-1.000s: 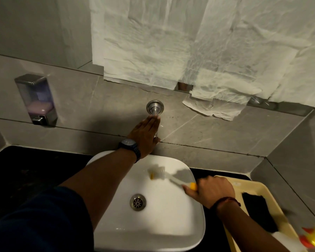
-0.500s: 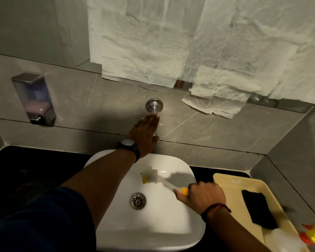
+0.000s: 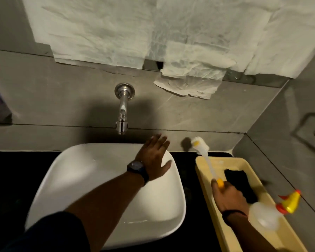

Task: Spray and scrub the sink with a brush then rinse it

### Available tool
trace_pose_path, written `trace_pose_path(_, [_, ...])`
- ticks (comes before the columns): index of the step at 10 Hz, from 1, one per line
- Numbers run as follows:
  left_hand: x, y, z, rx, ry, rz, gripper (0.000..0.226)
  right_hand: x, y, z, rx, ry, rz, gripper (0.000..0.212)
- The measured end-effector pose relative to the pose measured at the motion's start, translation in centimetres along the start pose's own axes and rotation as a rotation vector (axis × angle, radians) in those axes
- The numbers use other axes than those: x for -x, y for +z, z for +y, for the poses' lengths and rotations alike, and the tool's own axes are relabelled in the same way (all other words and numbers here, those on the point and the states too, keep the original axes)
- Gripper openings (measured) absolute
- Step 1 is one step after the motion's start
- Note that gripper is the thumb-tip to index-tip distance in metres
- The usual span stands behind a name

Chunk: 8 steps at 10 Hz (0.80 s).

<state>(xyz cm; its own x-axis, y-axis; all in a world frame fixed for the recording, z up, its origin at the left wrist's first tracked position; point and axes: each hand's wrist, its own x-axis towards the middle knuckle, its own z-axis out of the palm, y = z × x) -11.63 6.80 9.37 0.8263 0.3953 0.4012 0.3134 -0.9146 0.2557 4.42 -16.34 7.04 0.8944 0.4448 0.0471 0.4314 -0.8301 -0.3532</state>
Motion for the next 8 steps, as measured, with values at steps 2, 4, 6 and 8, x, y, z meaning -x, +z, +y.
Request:
trace_pose_path(2, [-0.7,9.1,4.6,0.154,-0.099,-0.28,0.079,-1.7,3.4,8.2,0.043,0.134,-0.246,0.048])
trace_pose_path(4, [-0.6,14.0,6.6,0.136,-0.164,-0.318,0.09,-2.8,8.0,12.1,0.027,0.181,-0.343,0.043])
trace_pose_path(6, [-0.5,14.3,6.0,0.061,-0.096,-0.305,0.085,-2.7,11.2,12.8,0.269,0.014,-0.203,0.048])
trace_pose_path(8, [-0.8,13.6,6.0,0.045,-0.085,-0.371,0.092,-3.0,11.6,12.4,0.334,0.039,-0.18,0.059])
